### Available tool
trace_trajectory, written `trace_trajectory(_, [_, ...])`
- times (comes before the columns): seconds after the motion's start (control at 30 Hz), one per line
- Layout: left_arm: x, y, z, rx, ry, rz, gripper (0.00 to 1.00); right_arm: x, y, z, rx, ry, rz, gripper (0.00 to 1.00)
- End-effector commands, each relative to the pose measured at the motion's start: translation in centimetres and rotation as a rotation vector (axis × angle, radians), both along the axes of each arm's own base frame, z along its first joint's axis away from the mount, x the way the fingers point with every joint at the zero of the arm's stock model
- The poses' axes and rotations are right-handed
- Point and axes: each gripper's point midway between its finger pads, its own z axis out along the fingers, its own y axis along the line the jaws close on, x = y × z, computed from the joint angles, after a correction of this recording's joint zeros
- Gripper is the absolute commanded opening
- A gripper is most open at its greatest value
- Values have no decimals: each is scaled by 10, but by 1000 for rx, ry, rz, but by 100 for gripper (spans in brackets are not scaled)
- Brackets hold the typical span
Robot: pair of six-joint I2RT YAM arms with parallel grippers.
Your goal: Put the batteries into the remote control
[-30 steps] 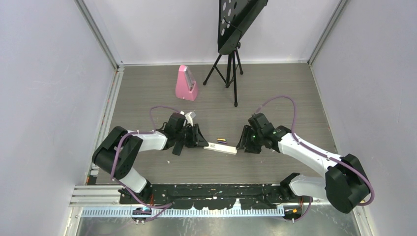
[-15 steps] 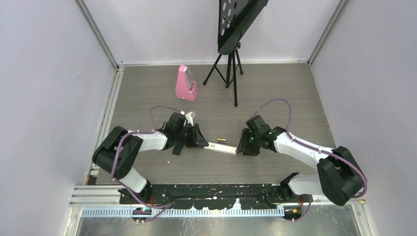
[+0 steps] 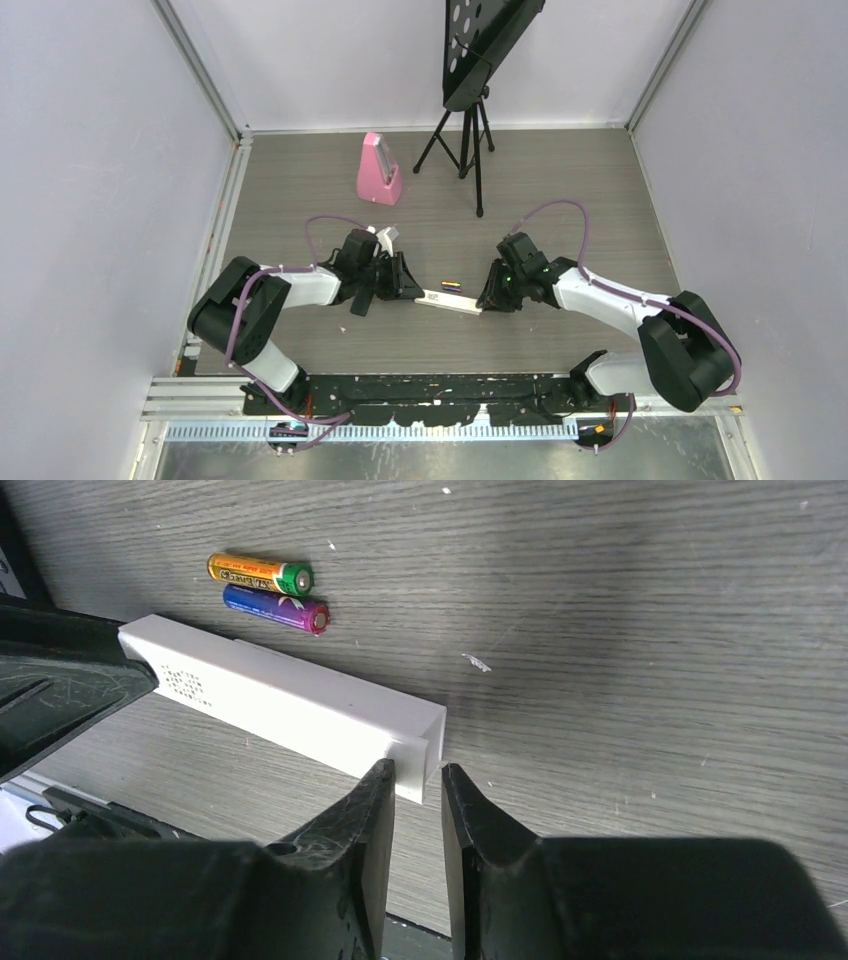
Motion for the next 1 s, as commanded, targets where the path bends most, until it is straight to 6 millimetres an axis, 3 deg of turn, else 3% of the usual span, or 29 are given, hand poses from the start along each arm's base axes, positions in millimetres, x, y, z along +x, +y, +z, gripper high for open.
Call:
trace_trajectory(0.0, [-39,40,-62,236,146,22,14,-5,-12,-14,-68,29,-3,27])
trace_trajectory(0.23, [-42,38,-65,223,159,19,10,-11,-8,-17,-59,46,9,21])
trace_trajectory(0.53, [-46,37,-70,198,160,21,6,-11,15,-29,-44,59,-37,13])
trace_trajectory(0.77, [-52,35,-79,161,189,41,0,-12,40,-42,-77,49,-55,12])
trace_trajectory(0.97, [-46,33,-75,135,166,81,0,-5,43,-42,-153,-15,-34,13])
